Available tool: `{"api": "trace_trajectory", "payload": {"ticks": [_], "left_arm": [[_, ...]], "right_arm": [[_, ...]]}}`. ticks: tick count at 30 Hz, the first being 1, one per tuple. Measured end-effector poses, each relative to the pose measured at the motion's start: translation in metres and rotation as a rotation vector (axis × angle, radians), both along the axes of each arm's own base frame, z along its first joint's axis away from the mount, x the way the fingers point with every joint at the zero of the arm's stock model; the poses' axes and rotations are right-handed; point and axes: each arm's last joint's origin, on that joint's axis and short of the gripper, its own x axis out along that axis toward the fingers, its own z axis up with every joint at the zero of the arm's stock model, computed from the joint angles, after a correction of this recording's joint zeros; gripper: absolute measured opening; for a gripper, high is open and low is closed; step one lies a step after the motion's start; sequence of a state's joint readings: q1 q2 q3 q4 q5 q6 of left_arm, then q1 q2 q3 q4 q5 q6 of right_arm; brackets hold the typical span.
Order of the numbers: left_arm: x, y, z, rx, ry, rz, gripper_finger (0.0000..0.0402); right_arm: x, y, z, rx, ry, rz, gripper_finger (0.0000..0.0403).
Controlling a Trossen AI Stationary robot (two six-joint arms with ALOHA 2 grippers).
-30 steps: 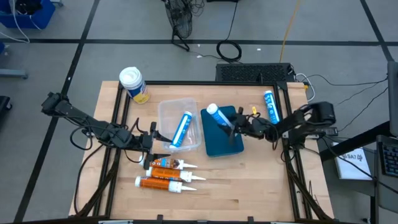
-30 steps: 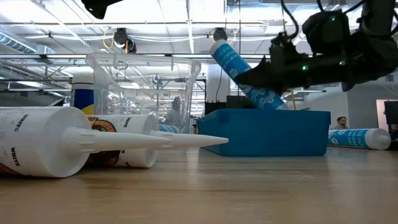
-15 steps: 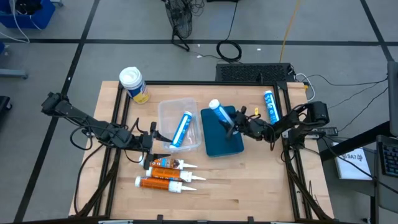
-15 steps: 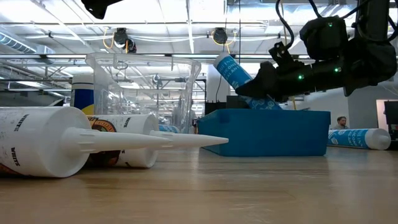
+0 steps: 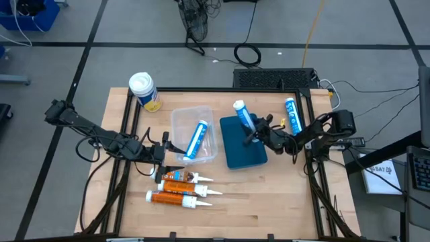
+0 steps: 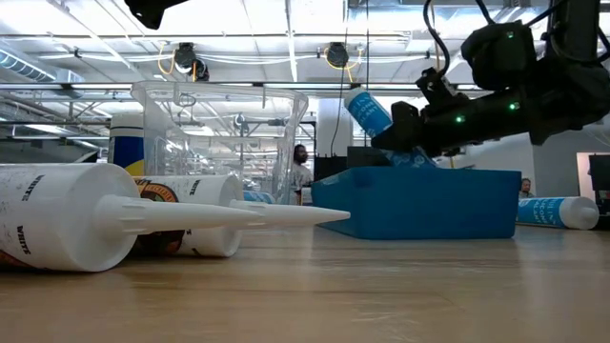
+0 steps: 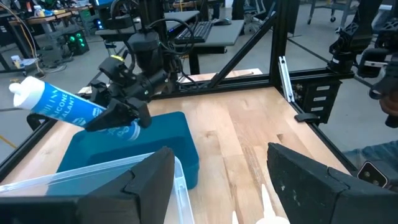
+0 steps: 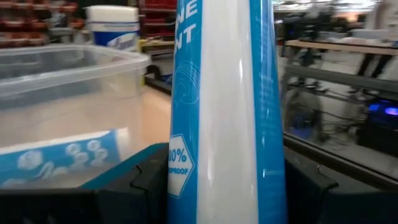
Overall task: Pick & place silicon tubes, Sealant and Lysol wipes
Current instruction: Put the left blue sealant into the transparent bin
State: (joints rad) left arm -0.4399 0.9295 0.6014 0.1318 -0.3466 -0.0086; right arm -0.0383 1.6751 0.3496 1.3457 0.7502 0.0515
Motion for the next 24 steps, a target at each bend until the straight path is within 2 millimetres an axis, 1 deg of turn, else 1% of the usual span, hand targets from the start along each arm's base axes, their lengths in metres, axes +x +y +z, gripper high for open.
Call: {"api": "trace_trajectory", "payload": {"ticks": [4, 8, 10, 13, 15, 19, 24], "left_arm": [[0.000, 0.000, 0.000, 0.000, 0.000, 0.000, 0.0253], [0.000, 0.000, 0.000, 0.000, 0.000, 0.000, 0.0253], [0.000, 0.000, 0.000, 0.000, 0.000, 0.000, 0.0253], [0.000, 0.000, 0.000, 0.000, 0.000, 0.000, 0.0253], [0.000, 0.000, 0.000, 0.000, 0.000, 0.000, 0.0253], [0.000, 0.000, 0.000, 0.000, 0.000, 0.000, 0.0253], [0.000, 0.000, 0.000, 0.000, 0.000, 0.000, 0.0253]], "right_arm": [[-0.002, 0.002, 0.001, -0.009, -0.002, -0.087, 0.0202], [-0.002, -0.002, 0.003, -0.027, -0.004, -0.110, 0.0202], [0.001, -0.009, 0.006, -0.035, -0.016, -0.105, 0.0202], [0.010, -0.019, 0.012, -0.033, -0.042, -0.033, 0.0202], [0.018, -0.024, 0.014, -0.029, -0.012, -0.006, 0.0202], [0.026, -0.040, 0.010, -0.030, 0.101, -0.050, 0.0202], [0.024, -0.053, 0.010, -0.047, 0.126, -0.096, 0.0202]]}}
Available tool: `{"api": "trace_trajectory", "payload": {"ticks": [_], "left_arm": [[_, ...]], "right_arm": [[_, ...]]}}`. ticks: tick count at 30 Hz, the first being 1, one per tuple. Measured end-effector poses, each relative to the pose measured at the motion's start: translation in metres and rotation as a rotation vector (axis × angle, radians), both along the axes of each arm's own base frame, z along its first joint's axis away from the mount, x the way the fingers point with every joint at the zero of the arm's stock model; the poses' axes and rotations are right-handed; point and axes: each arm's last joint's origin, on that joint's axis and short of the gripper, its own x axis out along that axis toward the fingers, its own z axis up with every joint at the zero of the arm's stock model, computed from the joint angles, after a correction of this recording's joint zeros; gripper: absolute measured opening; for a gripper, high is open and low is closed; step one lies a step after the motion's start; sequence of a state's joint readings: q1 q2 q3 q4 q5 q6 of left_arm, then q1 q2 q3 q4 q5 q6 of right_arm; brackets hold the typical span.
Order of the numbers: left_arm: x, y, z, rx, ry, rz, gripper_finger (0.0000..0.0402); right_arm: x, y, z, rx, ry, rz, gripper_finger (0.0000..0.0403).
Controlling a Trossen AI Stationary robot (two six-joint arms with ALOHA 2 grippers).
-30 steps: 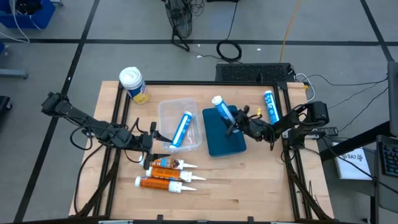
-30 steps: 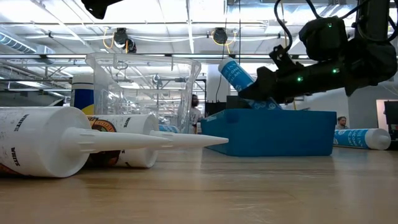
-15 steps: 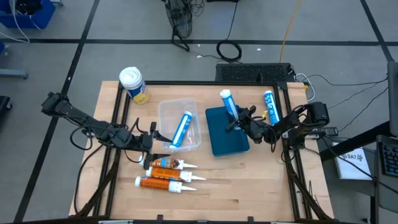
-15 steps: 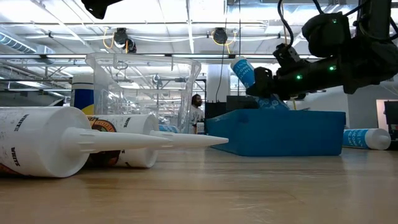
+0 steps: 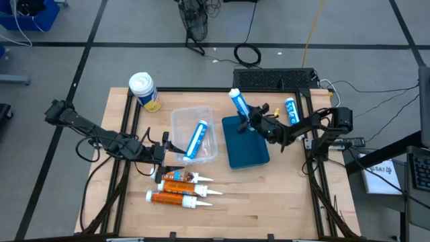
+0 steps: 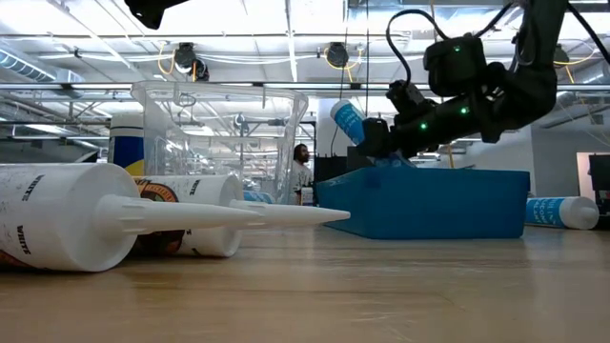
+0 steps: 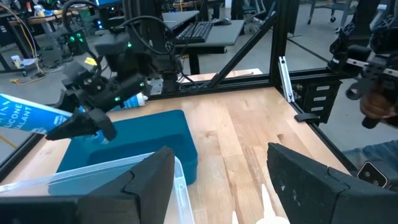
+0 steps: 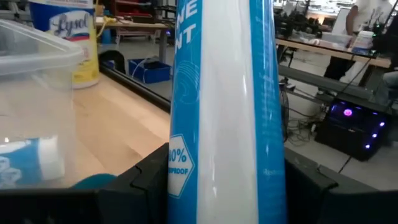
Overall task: Pick & place silicon tubes, Sealant and Lysol wipes
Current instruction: Put the left blue sealant into the transparent bin
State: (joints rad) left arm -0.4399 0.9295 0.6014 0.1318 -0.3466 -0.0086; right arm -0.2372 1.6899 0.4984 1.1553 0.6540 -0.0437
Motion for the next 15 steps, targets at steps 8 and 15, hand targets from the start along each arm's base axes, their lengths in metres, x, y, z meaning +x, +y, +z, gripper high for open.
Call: {"api": "trace_trajectory", "payload": {"ticks": [8, 15], "left_arm": [[0.000, 0.000, 0.000, 0.000, 0.000, 0.000, 0.0253], [0.000, 0.000, 0.000, 0.000, 0.000, 0.000, 0.0253]], "right_arm": [[-0.006, -0.016, -0.002, -0.014, 0.043, -0.098, 0.0202], [-0.011, -0.021, -0.003, -0.022, 0.066, -0.221, 0.0202]]}}
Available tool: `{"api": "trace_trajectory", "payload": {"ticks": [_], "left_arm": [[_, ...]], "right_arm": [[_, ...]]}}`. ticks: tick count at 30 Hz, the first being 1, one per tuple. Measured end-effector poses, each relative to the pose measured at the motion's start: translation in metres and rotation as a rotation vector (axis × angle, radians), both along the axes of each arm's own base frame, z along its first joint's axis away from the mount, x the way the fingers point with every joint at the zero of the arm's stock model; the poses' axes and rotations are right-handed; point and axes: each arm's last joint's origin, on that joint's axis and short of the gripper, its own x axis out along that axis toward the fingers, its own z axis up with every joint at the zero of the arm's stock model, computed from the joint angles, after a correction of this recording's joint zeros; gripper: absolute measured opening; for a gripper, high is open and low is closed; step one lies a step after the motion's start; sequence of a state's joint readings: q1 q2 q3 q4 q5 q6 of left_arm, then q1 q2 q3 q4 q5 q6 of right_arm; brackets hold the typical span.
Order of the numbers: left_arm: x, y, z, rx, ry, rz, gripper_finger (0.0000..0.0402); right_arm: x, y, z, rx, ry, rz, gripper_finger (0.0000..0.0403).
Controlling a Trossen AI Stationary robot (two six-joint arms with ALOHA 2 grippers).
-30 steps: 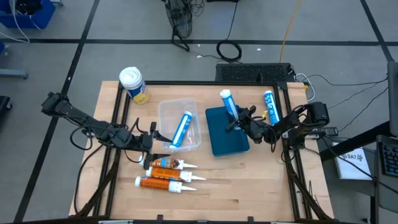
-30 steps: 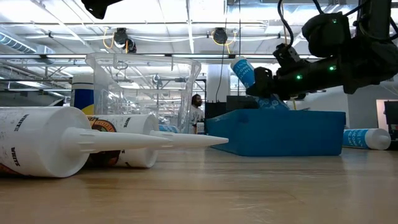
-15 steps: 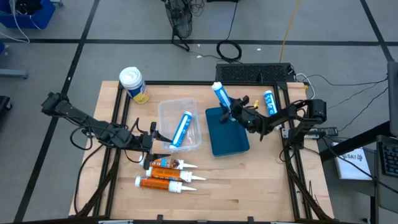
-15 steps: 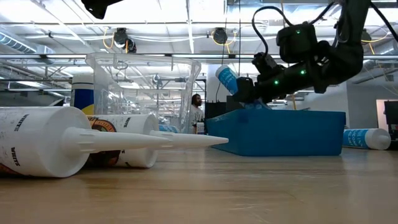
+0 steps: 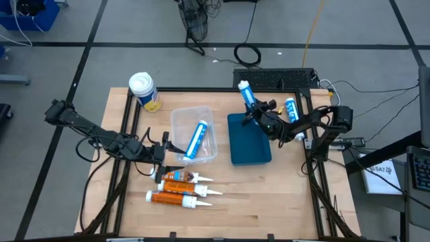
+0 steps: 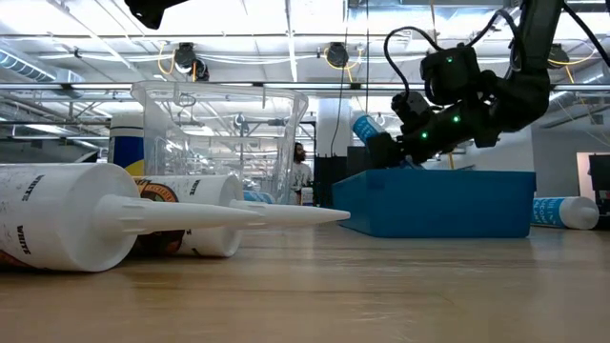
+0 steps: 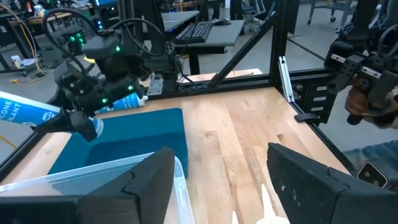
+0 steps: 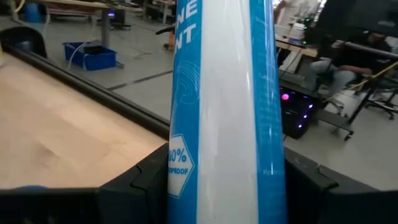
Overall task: Pick & place silicon tubes, Sealant and Lysol wipes
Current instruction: Put the left blue sealant into the transparent bin
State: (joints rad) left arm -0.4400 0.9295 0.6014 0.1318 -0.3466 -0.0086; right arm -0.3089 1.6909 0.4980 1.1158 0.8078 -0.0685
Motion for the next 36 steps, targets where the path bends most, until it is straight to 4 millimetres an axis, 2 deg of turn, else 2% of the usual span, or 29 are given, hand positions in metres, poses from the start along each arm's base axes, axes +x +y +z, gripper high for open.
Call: {"api": "trace_trajectory", "payload": {"ticks": [4, 7, 17, 21, 27, 30, 33, 36], "left_arm": [[0.000, 0.000, 0.000, 0.000, 0.000, 0.000, 0.0253], [0.000, 0.000, 0.000, 0.000, 0.000, 0.000, 0.0253], [0.000, 0.000, 0.000, 0.000, 0.000, 0.000, 0.0253], [0.000, 0.000, 0.000, 0.000, 0.000, 0.000, 0.0253], [0.000, 0.000, 0.000, 0.000, 0.000, 0.000, 0.0253], [0.001, 0.000, 0.007, -0.023, -0.066, -0.001, 0.0253], [0.002, 0.000, 0.015, -0.031, -0.148, 0.003, 0.0253], [0.007, 0.001, 0.013, -0.029, -0.147, 0.023, 0.0253]], "right_arm": [[0.001, 0.001, 0.002, -0.004, -0.020, 0.007, 0.0202], [0.005, 0.008, 0.008, -0.019, -0.095, 0.093, 0.0202], [0.020, 0.062, 0.044, -0.091, -0.348, 0.736, 0.0202], [0.020, 0.082, 0.054, -0.110, -0.403, 0.913, 0.0202], [0.021, 0.106, 0.060, -0.127, -0.460, 1.063, 0.0202], [0.024, 0.118, 0.064, -0.123, -0.474, 1.104, 0.0202], [0.029, 0.129, 0.067, -0.123, -0.448, 1.140, 0.0202], [0.034, 0.136, 0.068, -0.135, -0.408, 1.163, 0.0202]]}}
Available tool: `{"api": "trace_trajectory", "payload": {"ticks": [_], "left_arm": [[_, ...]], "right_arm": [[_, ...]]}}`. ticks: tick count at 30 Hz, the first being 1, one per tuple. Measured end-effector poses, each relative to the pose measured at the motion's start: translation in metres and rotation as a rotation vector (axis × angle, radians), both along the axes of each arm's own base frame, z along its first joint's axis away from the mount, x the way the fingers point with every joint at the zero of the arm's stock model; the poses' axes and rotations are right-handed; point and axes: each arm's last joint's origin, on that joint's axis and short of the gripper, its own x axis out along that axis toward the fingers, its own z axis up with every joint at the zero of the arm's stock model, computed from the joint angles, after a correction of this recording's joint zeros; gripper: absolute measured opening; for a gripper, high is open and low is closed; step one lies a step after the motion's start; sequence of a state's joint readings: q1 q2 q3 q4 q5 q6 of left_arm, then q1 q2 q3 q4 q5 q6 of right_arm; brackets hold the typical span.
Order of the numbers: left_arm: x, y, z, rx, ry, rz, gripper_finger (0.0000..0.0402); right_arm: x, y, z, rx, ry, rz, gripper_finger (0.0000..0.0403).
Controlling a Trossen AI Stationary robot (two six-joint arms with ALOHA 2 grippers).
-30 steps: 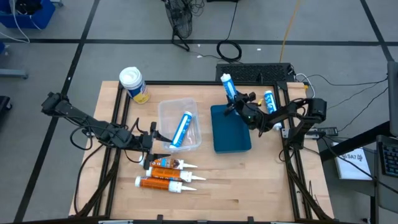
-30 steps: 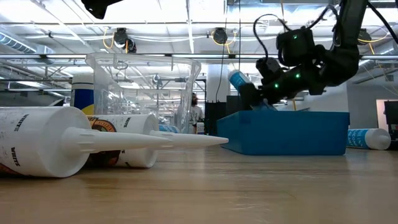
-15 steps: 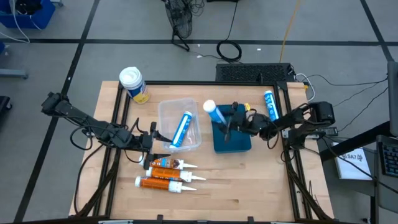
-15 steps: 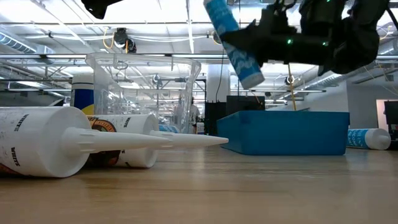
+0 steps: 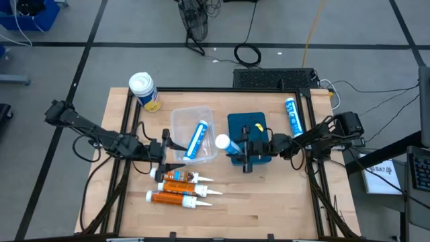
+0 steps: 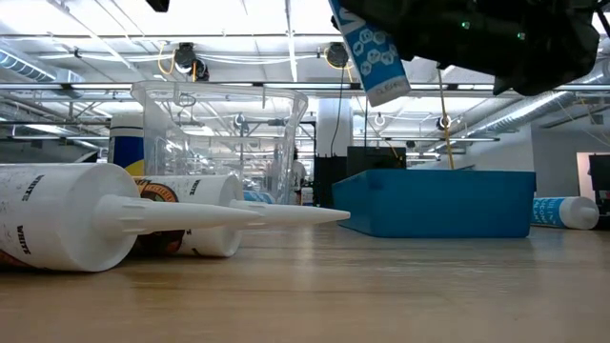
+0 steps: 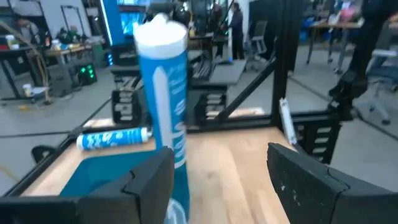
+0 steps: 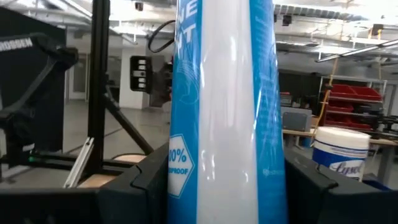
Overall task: Pick & place silicon tubes, Sealant and Lysol wipes
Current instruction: Put the left blue sealant into the transparent bin
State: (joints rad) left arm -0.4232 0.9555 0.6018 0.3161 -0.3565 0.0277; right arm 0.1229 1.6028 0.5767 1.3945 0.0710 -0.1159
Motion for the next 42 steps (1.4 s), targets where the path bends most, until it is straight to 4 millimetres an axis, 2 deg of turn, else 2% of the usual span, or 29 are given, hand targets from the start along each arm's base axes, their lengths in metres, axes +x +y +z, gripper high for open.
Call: {"api": "trace_trajectory", "payload": {"ticks": [11, 17, 21, 24, 31, 36, 42], "left_arm": [[0.055, 0.008, -0.031, -0.008, -0.025, 0.138, 0.0253], [0.080, 0.019, -0.026, -0.045, -0.098, 0.188, 0.0255], [0.095, 0.019, -0.024, -0.053, -0.117, 0.151, 0.0275], [0.103, 0.016, -0.024, -0.027, -0.114, 0.101, 0.0298], [0.114, 0.020, -0.015, -0.031, -0.137, 0.137, 0.0337], [0.117, 0.027, -0.009, -0.061, -0.157, 0.144, 0.0337], [0.119, 0.032, -0.006, -0.082, -0.170, 0.123, 0.0317]], "right_arm": [[0.005, 0.003, 0.002, 0.009, 0.014, 0.008, 0.0202], [0.005, 0.003, 0.002, 0.023, 0.016, 0.012, 0.0202], [0.005, 0.003, 0.002, 0.022, 0.021, 0.012, 0.0202], [0.005, 0.003, 0.001, 0.021, 0.027, 0.012, 0.0202], [0.007, 0.004, 0.003, 0.021, 0.030, 0.011, 0.0202], [0.014, 0.006, 0.006, 0.012, 0.060, 0.010, 0.0202], [0.017, 0.007, 0.009, -0.004, 0.061, 0.003, 0.0202]]}}
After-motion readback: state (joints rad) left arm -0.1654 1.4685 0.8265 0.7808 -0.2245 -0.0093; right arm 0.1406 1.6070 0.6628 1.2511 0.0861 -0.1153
